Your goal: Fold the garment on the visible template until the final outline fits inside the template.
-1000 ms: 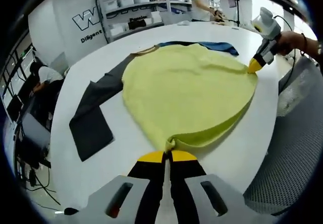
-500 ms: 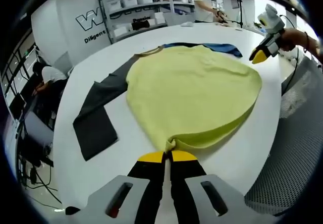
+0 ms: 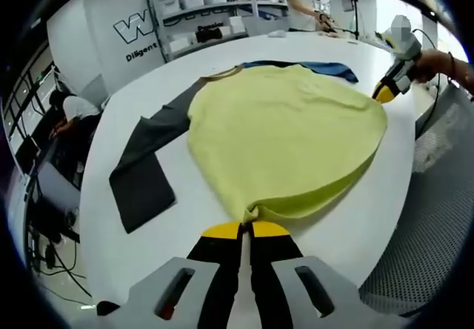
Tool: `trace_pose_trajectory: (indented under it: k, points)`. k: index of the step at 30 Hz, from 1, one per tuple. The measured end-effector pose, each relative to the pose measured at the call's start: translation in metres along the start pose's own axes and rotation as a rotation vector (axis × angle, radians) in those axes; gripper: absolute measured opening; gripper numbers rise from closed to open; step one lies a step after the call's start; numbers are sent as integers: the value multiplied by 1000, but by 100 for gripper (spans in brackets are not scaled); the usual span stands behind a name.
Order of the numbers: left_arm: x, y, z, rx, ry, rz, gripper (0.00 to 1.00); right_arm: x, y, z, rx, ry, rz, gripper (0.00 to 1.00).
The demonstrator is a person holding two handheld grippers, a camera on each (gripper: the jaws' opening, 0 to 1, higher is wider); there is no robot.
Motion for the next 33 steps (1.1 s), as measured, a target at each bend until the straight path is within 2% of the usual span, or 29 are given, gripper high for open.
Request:
trace_pose_trajectory:
  k: [3, 6, 12, 19, 23, 33]
  points:
    - [0, 0, 0, 3, -5, 0, 6, 0, -3, 1, -8, -2, 1, 9]
    - [0, 0, 0, 4, -4, -1, 6, 1, -6, 2, -13, 19, 4, 0]
    - [-1, 1, -1, 2, -7, -4, 6, -2, -4, 2, -5, 35, 5, 0]
    - [-5, 5, -1, 1, -12, -21, 6, 0, 17, -1, 50, 37, 27, 0]
    - [-6, 8, -4, 11, -16, -27, 6, 4, 32, -3, 81, 10, 45, 0]
    - [-11, 19, -15, 46, -52, -48, 6, 8, 57, 0, 146, -32, -3, 0]
Point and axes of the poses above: the point that each gripper's makers call its tool centre point, and the gripper's own axes: y roughly backward along the fingers, z roughly to its left, x roughly out of its underside, the point moved 2 cm from there along y, roughly backward along the fingers, and after that the axes turned 11 degrees about -x, right-handed, at the moved point
